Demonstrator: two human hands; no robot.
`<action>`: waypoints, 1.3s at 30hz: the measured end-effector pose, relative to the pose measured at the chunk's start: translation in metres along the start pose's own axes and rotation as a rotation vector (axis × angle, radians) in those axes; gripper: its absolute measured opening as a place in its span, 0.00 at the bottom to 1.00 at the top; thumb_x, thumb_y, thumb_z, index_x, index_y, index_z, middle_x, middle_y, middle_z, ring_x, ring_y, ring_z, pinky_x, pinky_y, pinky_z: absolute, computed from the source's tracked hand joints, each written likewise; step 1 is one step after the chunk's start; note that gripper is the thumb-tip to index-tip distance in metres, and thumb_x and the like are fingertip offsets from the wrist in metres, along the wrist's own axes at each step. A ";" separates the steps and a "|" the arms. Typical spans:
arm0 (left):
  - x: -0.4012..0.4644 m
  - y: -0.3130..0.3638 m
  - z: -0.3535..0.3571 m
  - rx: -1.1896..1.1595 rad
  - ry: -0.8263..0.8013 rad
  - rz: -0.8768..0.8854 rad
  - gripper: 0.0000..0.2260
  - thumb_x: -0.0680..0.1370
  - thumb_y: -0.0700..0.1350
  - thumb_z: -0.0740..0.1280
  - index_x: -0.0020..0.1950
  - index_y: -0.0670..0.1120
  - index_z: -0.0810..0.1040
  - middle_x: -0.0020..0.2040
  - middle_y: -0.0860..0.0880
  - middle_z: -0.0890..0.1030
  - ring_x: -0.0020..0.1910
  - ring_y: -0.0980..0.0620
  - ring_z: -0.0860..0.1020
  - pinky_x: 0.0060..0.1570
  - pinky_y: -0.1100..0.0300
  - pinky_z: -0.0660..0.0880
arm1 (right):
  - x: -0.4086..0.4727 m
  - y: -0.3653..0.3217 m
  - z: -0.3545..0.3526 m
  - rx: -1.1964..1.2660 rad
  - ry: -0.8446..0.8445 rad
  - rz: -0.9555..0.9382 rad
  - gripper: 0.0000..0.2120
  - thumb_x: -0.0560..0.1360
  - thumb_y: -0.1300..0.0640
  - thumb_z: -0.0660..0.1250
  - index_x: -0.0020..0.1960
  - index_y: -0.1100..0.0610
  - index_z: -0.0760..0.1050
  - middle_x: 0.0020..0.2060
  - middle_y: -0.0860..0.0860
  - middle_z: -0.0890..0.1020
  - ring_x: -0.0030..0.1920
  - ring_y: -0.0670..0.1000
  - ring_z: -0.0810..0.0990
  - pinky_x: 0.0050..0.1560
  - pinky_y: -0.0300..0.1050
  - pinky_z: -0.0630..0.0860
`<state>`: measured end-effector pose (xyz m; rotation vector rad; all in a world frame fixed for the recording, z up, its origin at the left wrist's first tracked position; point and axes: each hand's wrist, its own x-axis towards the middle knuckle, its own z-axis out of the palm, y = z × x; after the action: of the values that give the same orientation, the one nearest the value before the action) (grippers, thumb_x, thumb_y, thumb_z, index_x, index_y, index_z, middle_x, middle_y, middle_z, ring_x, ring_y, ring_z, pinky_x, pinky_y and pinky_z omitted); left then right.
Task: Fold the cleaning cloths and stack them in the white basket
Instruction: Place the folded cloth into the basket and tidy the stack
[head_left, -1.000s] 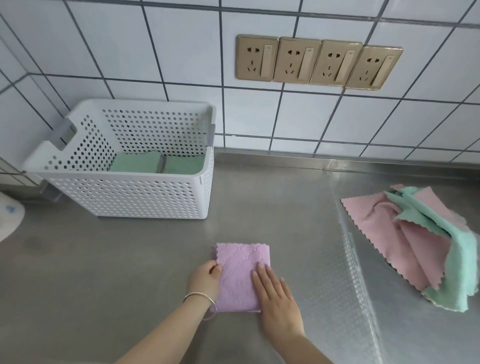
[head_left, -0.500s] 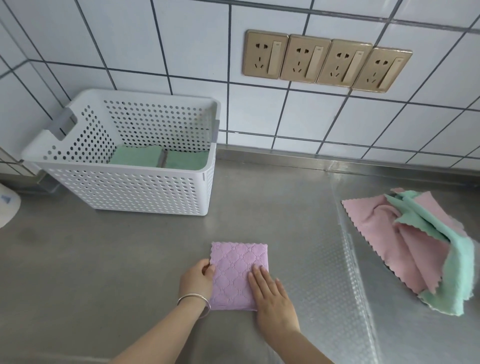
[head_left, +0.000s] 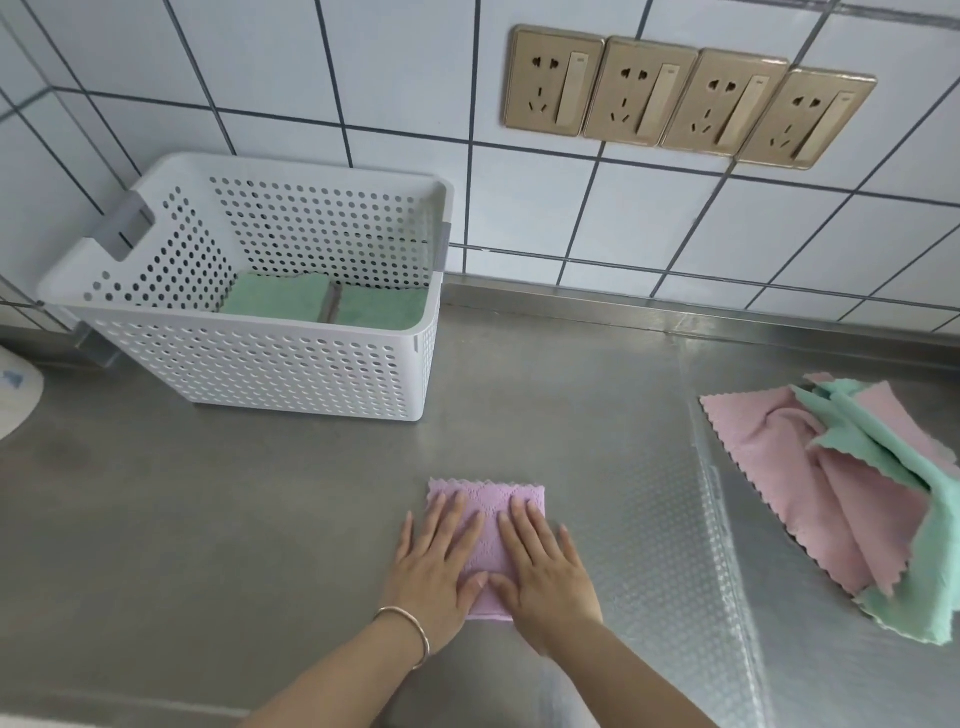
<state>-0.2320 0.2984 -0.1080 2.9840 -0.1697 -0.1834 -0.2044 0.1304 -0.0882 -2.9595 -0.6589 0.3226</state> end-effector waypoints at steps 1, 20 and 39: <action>0.000 -0.001 0.000 0.007 -0.016 -0.007 0.29 0.72 0.61 0.55 0.72 0.52 0.62 0.77 0.49 0.51 0.76 0.51 0.42 0.69 0.47 0.45 | -0.001 0.001 0.002 -0.007 -0.014 -0.006 0.31 0.79 0.39 0.38 0.77 0.55 0.45 0.76 0.50 0.45 0.76 0.49 0.42 0.69 0.50 0.46; 0.001 0.014 -0.041 -0.353 -0.104 -0.753 0.17 0.74 0.58 0.63 0.57 0.51 0.77 0.61 0.50 0.70 0.61 0.48 0.69 0.58 0.58 0.67 | 0.005 -0.006 -0.042 0.702 -0.212 0.696 0.06 0.76 0.56 0.57 0.49 0.56 0.71 0.41 0.50 0.75 0.43 0.51 0.73 0.41 0.41 0.68; 0.035 -0.060 -0.267 -1.092 0.613 -0.452 0.16 0.81 0.52 0.52 0.45 0.46 0.74 0.41 0.48 0.74 0.42 0.52 0.70 0.40 0.61 0.62 | 0.074 -0.101 -0.227 1.344 0.486 0.203 0.08 0.79 0.62 0.59 0.43 0.52 0.69 0.36 0.45 0.75 0.33 0.37 0.72 0.36 0.28 0.67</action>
<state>-0.1565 0.3900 0.1408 1.8203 0.5072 0.4484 -0.1296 0.2435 0.1327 -1.6748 0.0075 0.0015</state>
